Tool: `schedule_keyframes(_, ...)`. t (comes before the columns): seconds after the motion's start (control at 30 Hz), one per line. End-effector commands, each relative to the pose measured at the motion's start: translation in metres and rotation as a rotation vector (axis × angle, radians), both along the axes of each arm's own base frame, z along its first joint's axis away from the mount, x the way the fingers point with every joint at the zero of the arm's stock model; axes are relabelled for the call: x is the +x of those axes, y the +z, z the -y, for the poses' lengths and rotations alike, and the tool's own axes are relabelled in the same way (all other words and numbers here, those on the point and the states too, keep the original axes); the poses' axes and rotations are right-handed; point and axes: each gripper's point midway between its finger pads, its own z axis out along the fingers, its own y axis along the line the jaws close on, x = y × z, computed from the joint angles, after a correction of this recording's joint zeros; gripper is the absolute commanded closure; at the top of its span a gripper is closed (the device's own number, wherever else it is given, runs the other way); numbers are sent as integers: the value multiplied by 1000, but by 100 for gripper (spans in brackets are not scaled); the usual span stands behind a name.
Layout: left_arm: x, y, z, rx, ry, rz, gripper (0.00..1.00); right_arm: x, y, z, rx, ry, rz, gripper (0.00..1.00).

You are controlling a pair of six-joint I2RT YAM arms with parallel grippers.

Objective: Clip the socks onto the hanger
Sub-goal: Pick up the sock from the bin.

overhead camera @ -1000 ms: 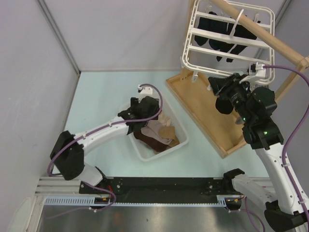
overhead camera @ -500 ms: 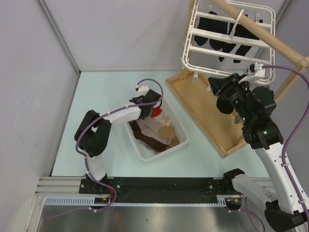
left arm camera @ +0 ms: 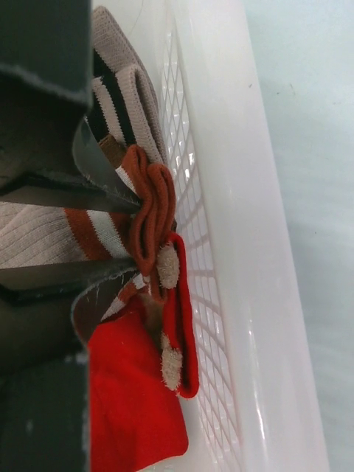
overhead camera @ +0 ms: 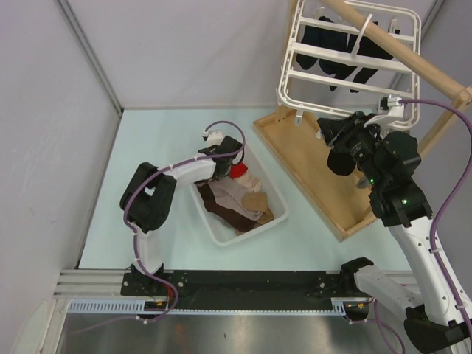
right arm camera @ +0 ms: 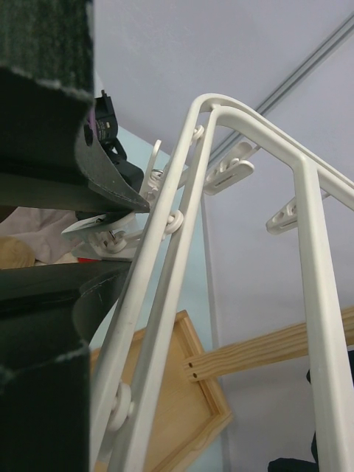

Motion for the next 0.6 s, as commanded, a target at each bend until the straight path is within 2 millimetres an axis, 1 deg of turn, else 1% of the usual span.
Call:
schedule_keyframes(0.0,6,7,8,-55,-5,22,73,-5,-5,-2,-20,12,-22,100)
schedule_keyframes(0.03,5,10,7,-54,-7,24,77,-5,-6,-1,-23,10,-22,100)
schedule_keyframes(0.07,5,20,7,-62,-13,41,80,-5,-5,-1,-23,10,-21,100)
schedule_keyframes(0.1,3,22,5,-58,-19,46,86,-5,-5,-1,-21,10,-21,100)
schedule_keyframes(0.13,4,30,5,-65,-24,62,90,-5,-6,-1,-23,10,-22,100)
schedule_keyframes(0.17,4,43,5,-70,-39,86,90,-5,-5,-1,-23,10,-21,100)
schedule_keyframes(0.27,0,65,2,-65,-66,120,91,-6,-4,-1,-22,10,-18,100)
schedule_keyframes(0.3,-3,79,0,-74,-73,149,90,-6,-4,-1,-22,10,-18,100)
schedule_keyframes(0.43,-14,111,3,-77,-142,219,87,-7,-3,-1,-18,12,-16,100)
schedule_keyframes(0.5,-19,121,2,-77,-162,244,85,-6,-4,-2,-19,13,-19,100)
schedule_keyframes(0.57,-22,128,9,-88,-218,256,85,-7,-3,-2,-16,17,-15,100)
